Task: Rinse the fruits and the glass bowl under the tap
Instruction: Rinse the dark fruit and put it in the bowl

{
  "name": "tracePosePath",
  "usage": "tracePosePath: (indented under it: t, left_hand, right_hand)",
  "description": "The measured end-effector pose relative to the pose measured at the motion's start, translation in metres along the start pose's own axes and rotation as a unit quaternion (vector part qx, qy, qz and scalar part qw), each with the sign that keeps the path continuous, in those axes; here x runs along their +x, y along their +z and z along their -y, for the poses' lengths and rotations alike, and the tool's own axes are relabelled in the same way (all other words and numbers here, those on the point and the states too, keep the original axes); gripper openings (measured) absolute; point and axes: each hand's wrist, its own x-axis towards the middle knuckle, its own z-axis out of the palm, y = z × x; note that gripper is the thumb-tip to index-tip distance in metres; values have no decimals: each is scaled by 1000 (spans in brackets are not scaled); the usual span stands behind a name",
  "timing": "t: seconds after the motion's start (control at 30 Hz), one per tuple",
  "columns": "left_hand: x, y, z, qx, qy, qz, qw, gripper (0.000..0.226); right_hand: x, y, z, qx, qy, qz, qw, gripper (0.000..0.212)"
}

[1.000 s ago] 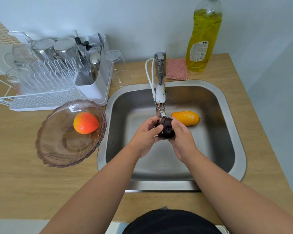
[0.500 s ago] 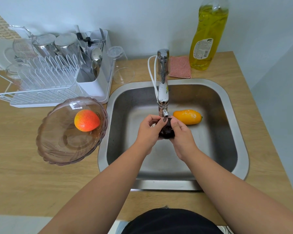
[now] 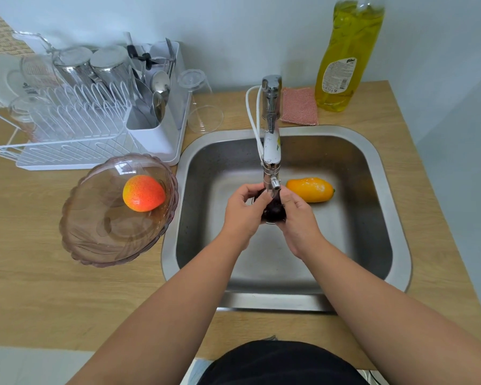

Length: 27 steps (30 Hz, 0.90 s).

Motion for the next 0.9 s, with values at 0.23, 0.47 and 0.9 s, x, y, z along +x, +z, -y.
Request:
tracePosePath:
  t: [0.23,0.47,0.9]
  left_hand:
    - [5,2,-6,38,-35,-88,995,17]
    - [-5,-6,6,8,-1,23,1000,14]
    - [2,6,3,74,12,-77,994,16]
  right_hand:
    - [-4,8,-15,-48,-20,23,998,58]
    - [-1,8,3,-9,39,-20,999,29]
    - [-2,3,-7,29,33,-9,999,34]
